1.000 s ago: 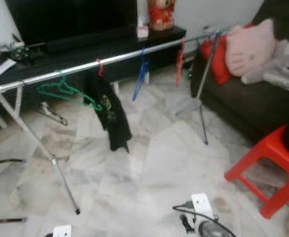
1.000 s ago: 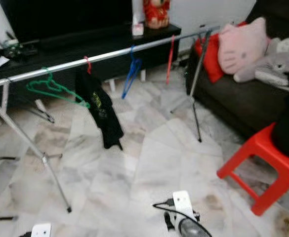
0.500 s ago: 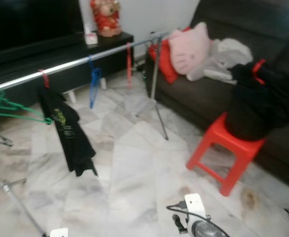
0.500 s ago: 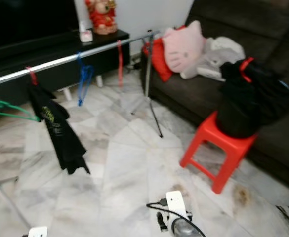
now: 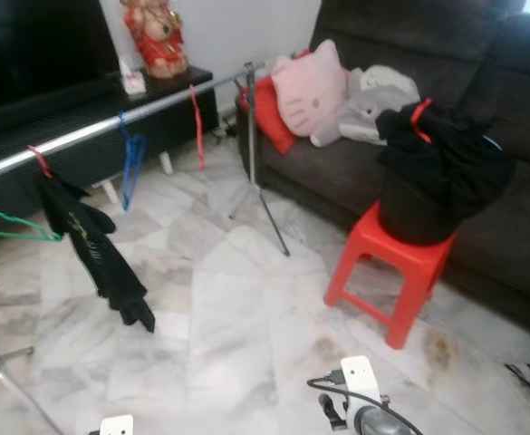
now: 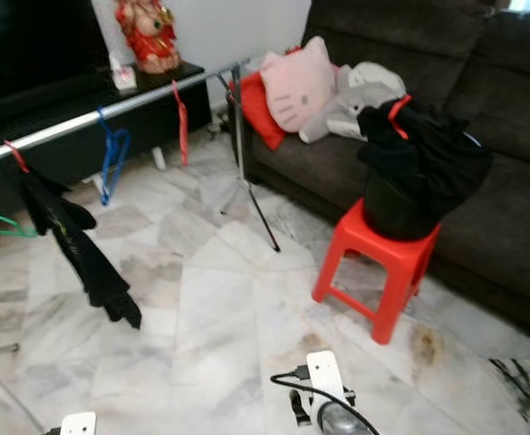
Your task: Hang hanger
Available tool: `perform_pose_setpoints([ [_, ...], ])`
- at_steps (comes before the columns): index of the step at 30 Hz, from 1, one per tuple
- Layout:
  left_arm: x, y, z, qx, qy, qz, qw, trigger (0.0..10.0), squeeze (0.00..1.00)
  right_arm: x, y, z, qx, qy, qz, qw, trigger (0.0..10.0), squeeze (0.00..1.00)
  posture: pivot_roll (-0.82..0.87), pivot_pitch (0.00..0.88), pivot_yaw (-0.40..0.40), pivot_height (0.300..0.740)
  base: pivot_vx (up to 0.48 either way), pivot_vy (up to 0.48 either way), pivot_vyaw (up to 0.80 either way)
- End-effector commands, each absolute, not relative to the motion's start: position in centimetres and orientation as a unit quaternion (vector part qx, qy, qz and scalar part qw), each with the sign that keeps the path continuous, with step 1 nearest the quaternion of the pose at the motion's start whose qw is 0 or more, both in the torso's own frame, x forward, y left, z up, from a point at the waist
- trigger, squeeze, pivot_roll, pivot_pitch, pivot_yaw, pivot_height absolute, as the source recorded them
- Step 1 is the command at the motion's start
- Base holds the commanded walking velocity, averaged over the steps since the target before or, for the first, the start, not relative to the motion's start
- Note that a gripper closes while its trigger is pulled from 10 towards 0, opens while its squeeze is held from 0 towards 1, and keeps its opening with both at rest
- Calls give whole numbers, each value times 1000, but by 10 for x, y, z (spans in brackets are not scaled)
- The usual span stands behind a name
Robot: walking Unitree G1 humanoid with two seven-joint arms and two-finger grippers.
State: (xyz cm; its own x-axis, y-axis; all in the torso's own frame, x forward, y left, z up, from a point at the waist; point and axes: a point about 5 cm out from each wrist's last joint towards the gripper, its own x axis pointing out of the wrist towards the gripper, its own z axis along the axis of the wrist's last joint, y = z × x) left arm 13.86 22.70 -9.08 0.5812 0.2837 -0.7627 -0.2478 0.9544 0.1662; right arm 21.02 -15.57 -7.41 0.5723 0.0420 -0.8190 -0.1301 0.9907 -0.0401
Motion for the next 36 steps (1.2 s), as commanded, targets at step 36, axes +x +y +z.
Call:
perform_pose_setpoints([
  [36, 140, 224, -91, 12, 436, 145, 888, 10000, 0, 193, -175, -80, -49, 461, 62, 884, 10000, 0, -10, 0, 42, 740, 390, 0, 139],
])
